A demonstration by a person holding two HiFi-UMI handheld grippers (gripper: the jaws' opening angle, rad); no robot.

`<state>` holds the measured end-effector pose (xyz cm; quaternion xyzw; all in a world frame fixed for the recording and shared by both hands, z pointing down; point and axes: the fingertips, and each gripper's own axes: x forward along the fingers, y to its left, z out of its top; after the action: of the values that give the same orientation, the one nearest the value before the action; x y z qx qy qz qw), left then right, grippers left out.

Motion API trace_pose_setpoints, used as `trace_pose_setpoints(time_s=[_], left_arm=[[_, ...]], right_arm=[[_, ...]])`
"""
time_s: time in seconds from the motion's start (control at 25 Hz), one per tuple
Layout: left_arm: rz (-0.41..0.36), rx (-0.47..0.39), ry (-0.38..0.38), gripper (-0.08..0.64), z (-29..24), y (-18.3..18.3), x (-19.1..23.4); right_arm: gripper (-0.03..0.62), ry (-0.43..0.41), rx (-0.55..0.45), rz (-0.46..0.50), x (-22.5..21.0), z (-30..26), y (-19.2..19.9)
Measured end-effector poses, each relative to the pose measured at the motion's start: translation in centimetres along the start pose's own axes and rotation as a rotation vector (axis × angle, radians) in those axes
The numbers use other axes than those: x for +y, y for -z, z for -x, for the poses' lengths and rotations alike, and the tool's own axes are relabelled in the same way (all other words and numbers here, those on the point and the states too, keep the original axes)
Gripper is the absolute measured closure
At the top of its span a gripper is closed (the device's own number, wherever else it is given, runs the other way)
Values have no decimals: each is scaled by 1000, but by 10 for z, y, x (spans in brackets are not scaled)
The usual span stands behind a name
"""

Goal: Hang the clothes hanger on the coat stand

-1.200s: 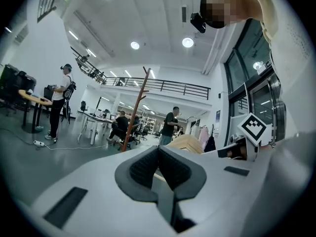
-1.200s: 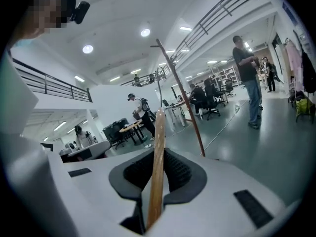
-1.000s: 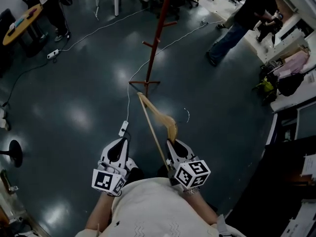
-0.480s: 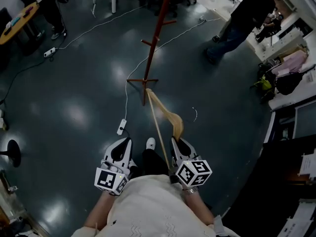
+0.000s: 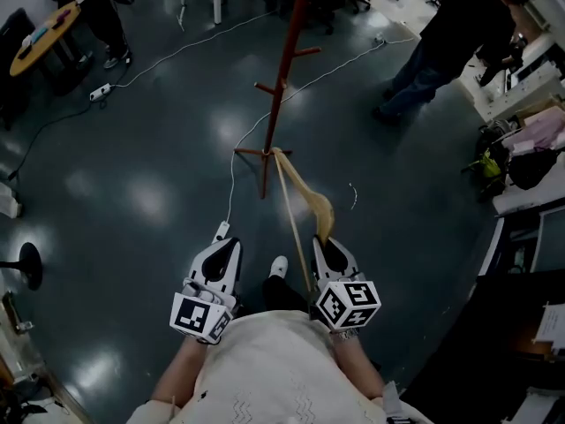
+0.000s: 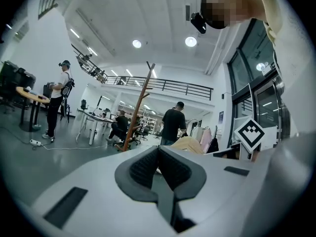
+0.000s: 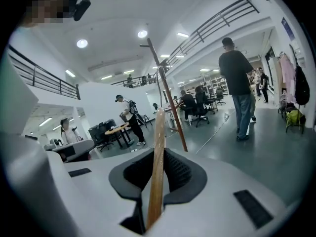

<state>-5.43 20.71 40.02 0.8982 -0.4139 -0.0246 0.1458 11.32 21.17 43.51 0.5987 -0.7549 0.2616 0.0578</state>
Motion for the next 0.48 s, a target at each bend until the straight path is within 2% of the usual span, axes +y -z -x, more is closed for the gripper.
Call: trace_pose_setpoints(time_s=[0.24,0.48], left_arm=[[4,10,-2,548,-63,3,-25],[-6,12,-9,548,-115,11,-46]], right_arm=[[523,-43,20,48,-53,-32,-30],[523,-49,18,34,-106,-52,-54]])
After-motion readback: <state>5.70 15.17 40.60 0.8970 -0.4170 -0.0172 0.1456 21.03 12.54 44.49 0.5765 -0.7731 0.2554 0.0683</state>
